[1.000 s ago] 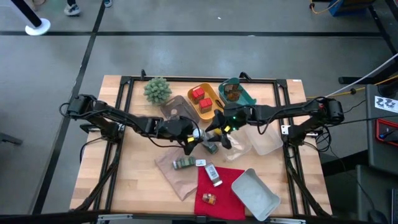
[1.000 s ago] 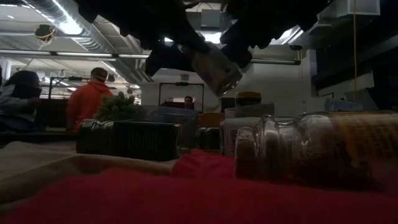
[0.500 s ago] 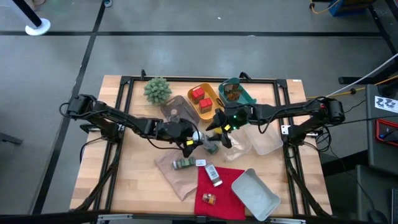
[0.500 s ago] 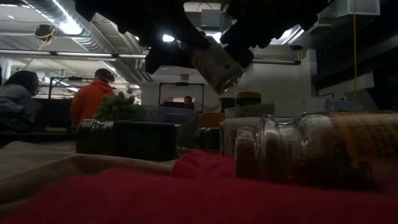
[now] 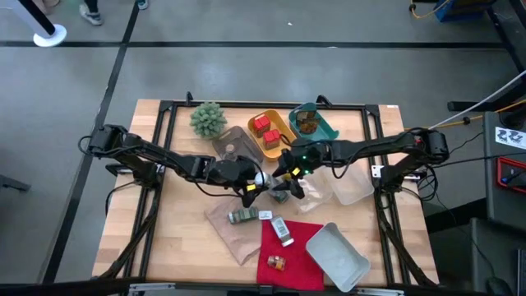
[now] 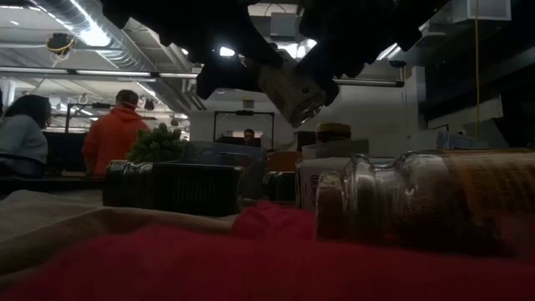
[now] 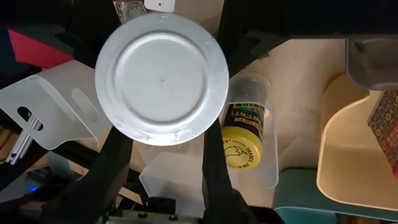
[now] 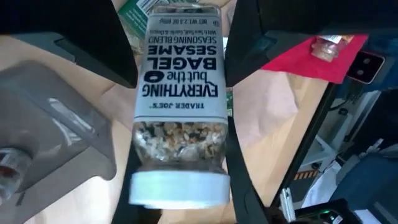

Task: Sort spices by type
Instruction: Put the left white seasoning bottle into the right transparent bin

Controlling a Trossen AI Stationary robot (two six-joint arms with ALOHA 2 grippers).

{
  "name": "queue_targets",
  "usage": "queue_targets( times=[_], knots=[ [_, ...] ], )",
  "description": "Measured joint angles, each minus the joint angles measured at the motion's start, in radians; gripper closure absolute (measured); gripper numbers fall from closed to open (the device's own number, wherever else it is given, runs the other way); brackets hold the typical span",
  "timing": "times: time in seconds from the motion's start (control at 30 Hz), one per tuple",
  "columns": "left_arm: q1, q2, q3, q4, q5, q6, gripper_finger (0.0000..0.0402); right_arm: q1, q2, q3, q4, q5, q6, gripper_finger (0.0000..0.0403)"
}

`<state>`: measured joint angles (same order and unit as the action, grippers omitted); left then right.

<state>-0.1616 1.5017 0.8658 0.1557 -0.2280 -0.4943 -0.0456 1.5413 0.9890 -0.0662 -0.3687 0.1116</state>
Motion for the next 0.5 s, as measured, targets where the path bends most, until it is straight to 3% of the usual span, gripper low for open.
queue_targets(
  times=[0.33, 0.5],
  knots=[
    [0.0, 0.0, 0.0, 0.014, 0.0, 0.033, 0.0204, 0.0, 0.041, 0.0, 0.081, -0.045, -0.004, 0.0164],
    [0.0, 0.0, 0.0, 0.014, -0.001, 0.068, 0.0204, 0.0, 0.041, 0.0, 0.077, -0.046, -0.006, 0.02]
  ],
)
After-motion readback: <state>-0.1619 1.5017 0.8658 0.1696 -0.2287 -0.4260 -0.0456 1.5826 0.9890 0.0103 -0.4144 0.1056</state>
